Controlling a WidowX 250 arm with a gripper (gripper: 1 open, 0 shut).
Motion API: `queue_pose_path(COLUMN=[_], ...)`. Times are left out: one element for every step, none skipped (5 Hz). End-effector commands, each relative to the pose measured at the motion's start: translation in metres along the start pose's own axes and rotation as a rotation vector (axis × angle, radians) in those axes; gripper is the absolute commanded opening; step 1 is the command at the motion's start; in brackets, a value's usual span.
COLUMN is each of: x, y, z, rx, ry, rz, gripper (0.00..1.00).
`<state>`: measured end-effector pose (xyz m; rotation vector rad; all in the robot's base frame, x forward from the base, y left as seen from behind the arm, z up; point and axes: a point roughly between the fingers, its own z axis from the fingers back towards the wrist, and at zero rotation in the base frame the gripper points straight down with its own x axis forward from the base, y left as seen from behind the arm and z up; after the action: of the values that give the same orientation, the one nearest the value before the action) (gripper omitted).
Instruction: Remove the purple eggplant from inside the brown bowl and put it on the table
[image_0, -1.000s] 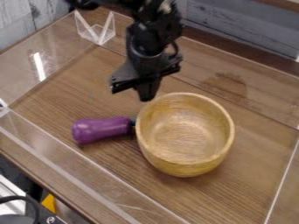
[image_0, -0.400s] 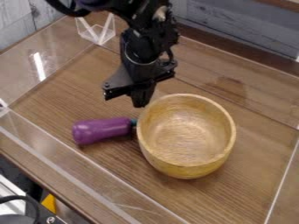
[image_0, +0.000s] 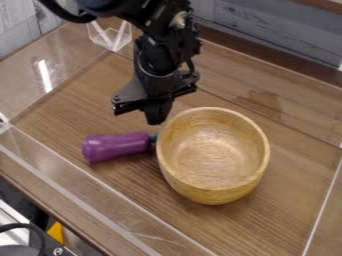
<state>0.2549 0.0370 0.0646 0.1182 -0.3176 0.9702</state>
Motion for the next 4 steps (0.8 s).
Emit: queue_pose_path(x=[0.009, 0.010, 0.004, -0.003], y=[0.002, 0.008, 0.010, 0.013], z=[0.003, -0.003, -0.010, -0.017], rx=[-0.012, 0.007, 0.002, -0.001], ry=[-0.034, -0.047, -0.054, -0.064], rz=[0.020, 0.031, -0.022, -0.074], gripper=[0.00, 0.00, 0.00, 0.00])
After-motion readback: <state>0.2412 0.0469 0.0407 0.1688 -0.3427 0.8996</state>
